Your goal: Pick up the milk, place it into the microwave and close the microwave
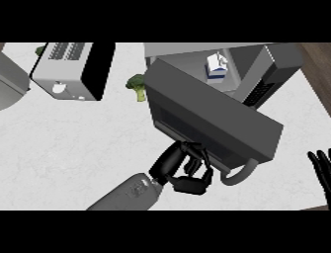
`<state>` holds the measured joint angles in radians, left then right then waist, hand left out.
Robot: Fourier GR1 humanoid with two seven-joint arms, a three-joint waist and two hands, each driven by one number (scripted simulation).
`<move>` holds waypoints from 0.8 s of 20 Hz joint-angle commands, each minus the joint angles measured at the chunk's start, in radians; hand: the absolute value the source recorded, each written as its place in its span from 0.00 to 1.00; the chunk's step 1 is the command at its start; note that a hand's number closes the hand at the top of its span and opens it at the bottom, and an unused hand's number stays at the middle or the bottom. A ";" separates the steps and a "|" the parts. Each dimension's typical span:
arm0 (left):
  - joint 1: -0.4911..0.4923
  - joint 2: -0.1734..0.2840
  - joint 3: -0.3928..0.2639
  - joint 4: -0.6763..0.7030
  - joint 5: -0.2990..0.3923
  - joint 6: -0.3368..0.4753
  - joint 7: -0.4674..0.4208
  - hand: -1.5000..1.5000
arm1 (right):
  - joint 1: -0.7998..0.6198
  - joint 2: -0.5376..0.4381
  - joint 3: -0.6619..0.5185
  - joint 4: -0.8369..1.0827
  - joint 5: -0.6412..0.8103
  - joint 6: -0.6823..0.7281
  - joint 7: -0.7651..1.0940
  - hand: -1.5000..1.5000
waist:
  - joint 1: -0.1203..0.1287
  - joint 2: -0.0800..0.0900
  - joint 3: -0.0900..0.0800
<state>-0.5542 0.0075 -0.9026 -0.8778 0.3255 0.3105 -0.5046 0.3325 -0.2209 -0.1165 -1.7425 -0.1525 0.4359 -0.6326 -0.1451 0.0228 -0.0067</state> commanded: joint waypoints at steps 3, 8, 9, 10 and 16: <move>-0.039 -0.007 -0.053 -0.046 0.131 0.108 -0.027 1.00 | -0.001 -0.051 0.009 -0.095 -0.043 0.050 0.079 0.00 | -0.048 0.006 -0.003; -0.112 -0.007 0.002 -0.056 0.237 0.226 -0.026 1.00 | -0.033 -0.082 -0.012 -0.127 -0.052 0.050 0.103 0.00 | -0.061 0.011 -0.002; -0.098 -0.007 0.019 -0.029 0.251 0.242 -0.052 1.00 | -0.014 -0.096 -0.021 -0.143 -0.068 0.066 0.108 0.00 | -0.070 0.013 -0.003; -0.129 -0.007 0.021 -0.042 0.272 0.266 -0.029 1.00 | -0.039 -0.099 -0.020 -0.130 -0.066 0.066 0.108 0.00 | -0.073 0.017 -0.001; -0.199 -0.007 0.017 -0.005 0.355 0.338 -0.016 0.00 | -0.083 -0.136 -0.058 -0.162 -0.117 0.072 0.144 0.00 | -0.109 0.026 -0.001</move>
<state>-0.7089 0.0011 -0.8986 -0.8926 0.6255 0.6012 -0.5184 0.2728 -0.3319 -0.1600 -1.8832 -0.2436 0.4954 -0.5079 -0.2331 0.0437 -0.0071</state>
